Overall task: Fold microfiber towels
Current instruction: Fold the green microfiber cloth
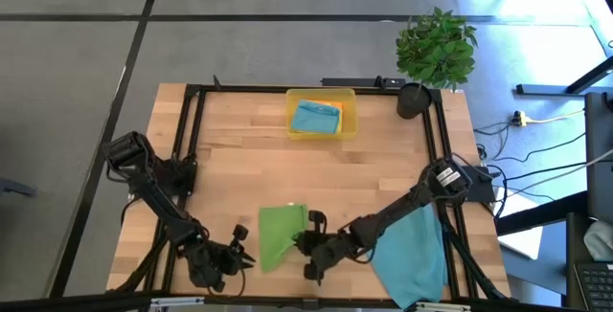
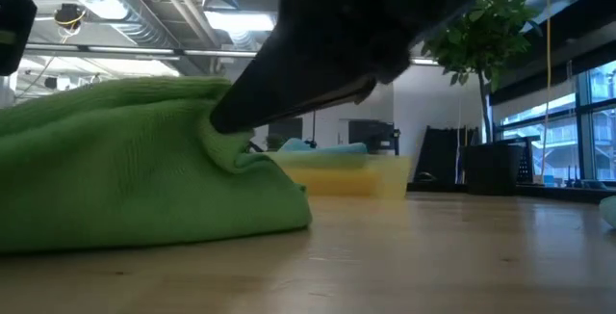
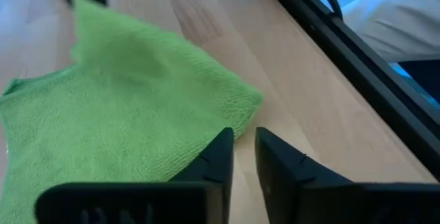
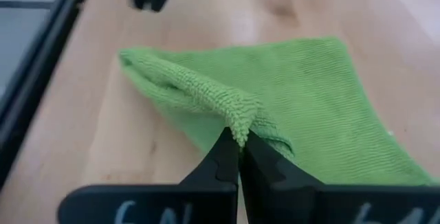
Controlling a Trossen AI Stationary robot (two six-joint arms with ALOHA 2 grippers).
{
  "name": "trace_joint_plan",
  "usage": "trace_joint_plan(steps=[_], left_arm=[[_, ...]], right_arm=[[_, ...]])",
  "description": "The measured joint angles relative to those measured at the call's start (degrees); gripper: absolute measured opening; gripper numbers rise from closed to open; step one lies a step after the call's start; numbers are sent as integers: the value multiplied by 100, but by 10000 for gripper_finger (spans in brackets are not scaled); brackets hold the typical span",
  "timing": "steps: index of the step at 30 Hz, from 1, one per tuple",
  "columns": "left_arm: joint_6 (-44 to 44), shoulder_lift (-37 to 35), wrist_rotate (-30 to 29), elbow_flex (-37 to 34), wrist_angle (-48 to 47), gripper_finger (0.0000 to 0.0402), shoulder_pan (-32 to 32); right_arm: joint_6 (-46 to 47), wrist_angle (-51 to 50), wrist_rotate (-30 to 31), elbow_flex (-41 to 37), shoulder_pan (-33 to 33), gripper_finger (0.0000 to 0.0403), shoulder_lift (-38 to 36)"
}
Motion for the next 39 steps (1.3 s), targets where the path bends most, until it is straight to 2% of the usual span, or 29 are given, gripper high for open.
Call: trace_joint_plan(steps=[5,11,15,21,29,39], left_arm=[[2,0,-39,0,0,94,-9],[-33,115,-393,0,10,134,-7],[-412,283,-580,0,27,156,29],[-684,584,-654,3,600,184,32],[-855,1278,-1578,489,759,191,38],[-736,1580,-1769,952,595,190,83]], right_arm=[[217,-13,-3,34,-263,1,0],[465,-37,-59,34,-478,1,-2],[611,-49,-137,34,-543,1,-2],[696,-67,-158,34,-556,1,-2],[727,-65,-173,34,-556,1,-2],[748,-68,-256,34,-556,1,-4]])
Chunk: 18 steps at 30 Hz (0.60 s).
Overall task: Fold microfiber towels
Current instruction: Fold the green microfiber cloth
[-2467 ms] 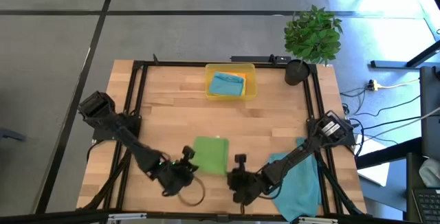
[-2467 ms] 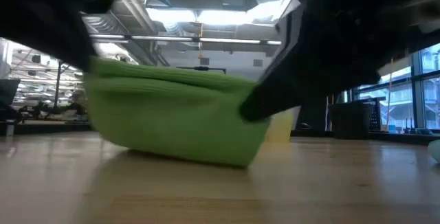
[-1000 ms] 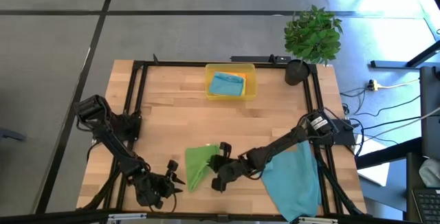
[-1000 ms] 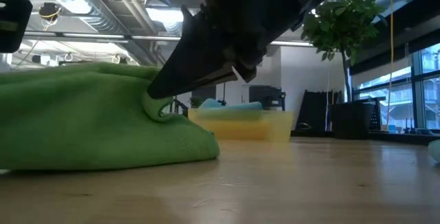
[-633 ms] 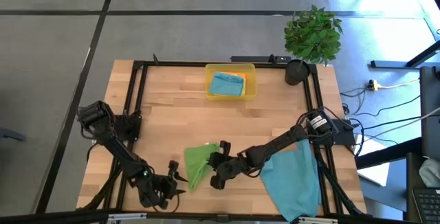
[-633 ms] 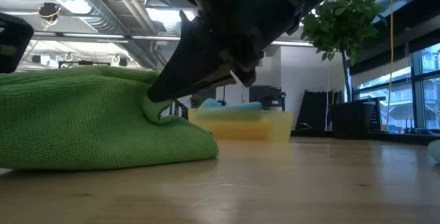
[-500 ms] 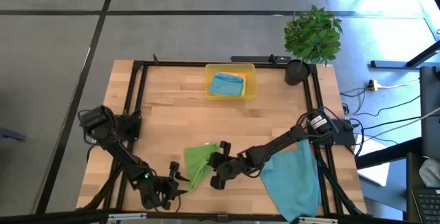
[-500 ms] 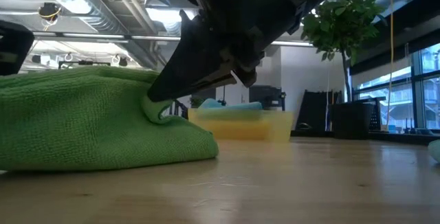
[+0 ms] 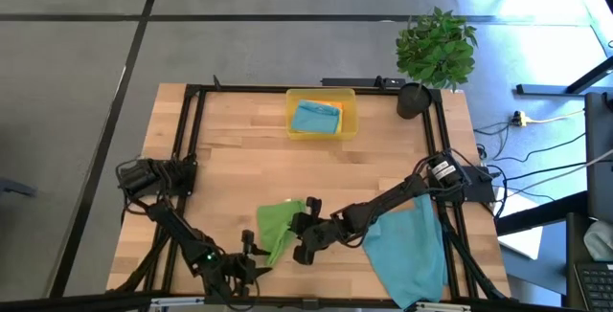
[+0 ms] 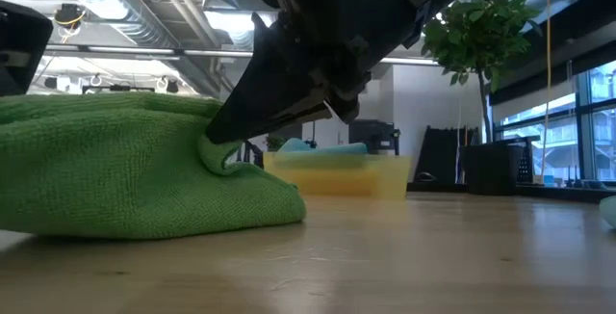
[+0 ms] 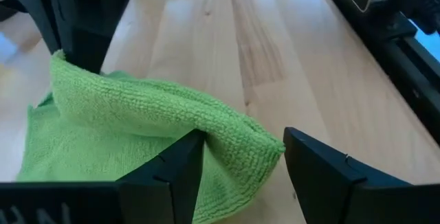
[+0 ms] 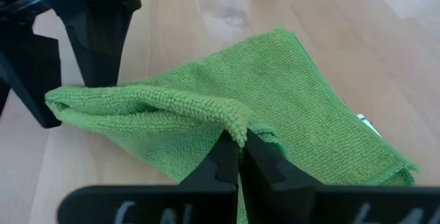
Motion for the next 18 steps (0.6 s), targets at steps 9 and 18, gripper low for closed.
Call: trace_joint_plan(steps=[9,18], left_arm=[[-4,0,-585,8,-150,128,-198],[34,0,-766,8,-248,6,-358]], right_arm=[[178,-363,0,0,27,3,-7],[297,-453,-482,0,245,2,-7]])
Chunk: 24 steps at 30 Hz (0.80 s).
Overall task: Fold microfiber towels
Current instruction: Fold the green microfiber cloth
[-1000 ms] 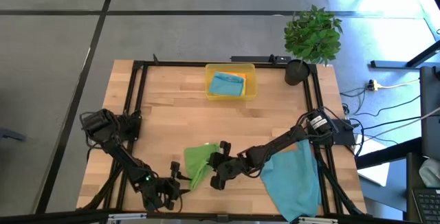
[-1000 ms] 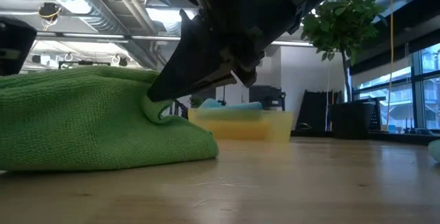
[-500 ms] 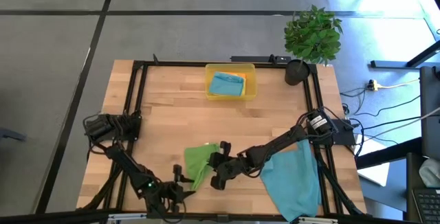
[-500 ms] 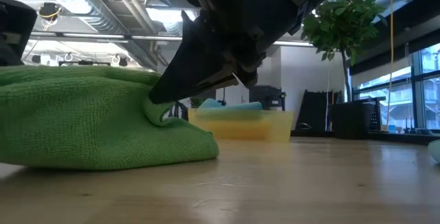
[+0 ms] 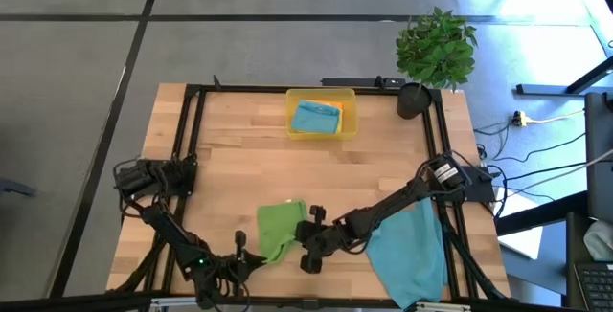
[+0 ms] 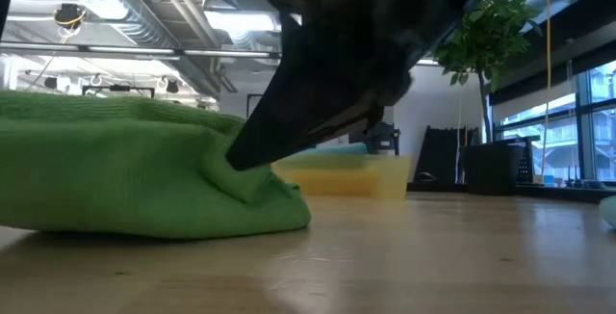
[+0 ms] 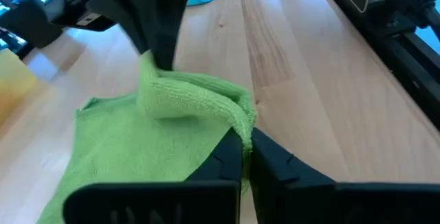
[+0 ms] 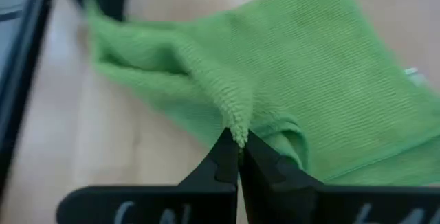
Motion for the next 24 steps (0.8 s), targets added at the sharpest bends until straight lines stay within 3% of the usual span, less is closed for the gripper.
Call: trace_joint_plan(steps=[4,9,17,24], left_arm=[[-2,-25,278,0,-12,1,4],[-8,-277,796,0,-138,1,2],[-463,-1053,1015,0,-1638,0,89],[-604,-1556,1535,0,-2534,0,534]], right_arm=[[2,0,-455,0,157,3,0],[-296,213,-1618,0,393,3,0],[-283,148,-1339,20,412,4,-139],[180,-529,-954,22,123,4,-250]])
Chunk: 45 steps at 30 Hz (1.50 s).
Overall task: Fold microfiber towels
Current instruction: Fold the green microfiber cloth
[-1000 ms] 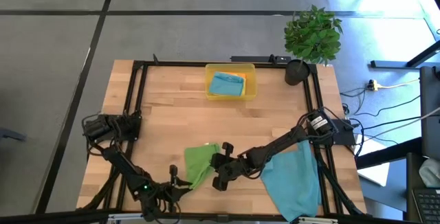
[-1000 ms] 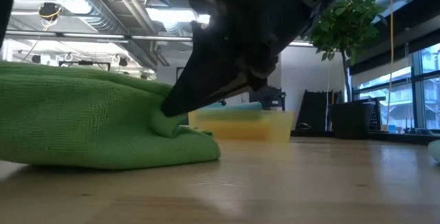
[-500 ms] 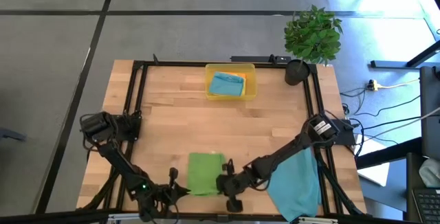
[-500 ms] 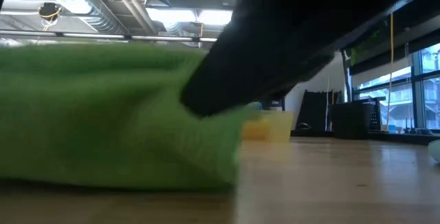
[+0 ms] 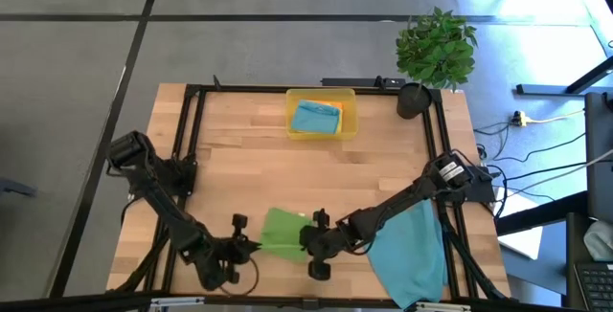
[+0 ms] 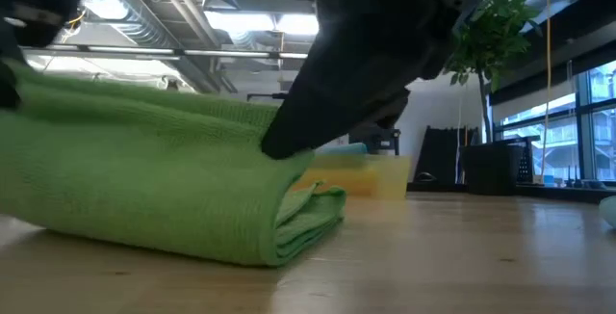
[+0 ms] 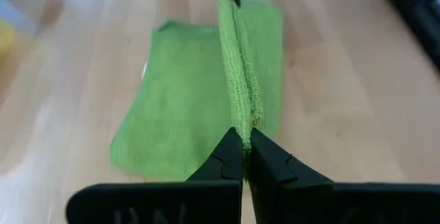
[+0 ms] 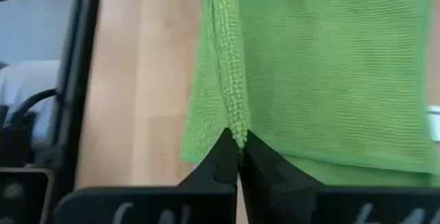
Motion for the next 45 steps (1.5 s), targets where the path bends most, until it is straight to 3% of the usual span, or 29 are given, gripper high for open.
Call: trace_joint_plan(steps=[7,18,23,27,33,37,42,45], left_arm=[[483,-53,736,-7,-203,0,653],[1064,-243,892,-278,116,0,1147],[1063,-815,934,-988,1002,0,1162],[1066,-1102,1060,-1315,1190,0,1295],[1190,-1126,1686,-1360,1271,0,1822],[1212,-1126,1781,-1360,1447,0,1851],[1200,-1124,1797,-1351,1806,0,1674],[1072,-1104,1798,-1353,2341,0,1606]], right_arm=[[-4,-74,-54,0,-88,4,-42],[-530,368,243,-173,-104,2,-210],[-476,1543,78,-925,-165,2,-225],[-336,2642,-34,-1445,-207,2,-229],[-202,3161,40,-1806,-210,1,-240],[-203,4047,68,-2260,-68,1,-280],[-162,5554,672,-3164,169,1,-540],[-78,5746,1199,-3544,299,1,-792]])
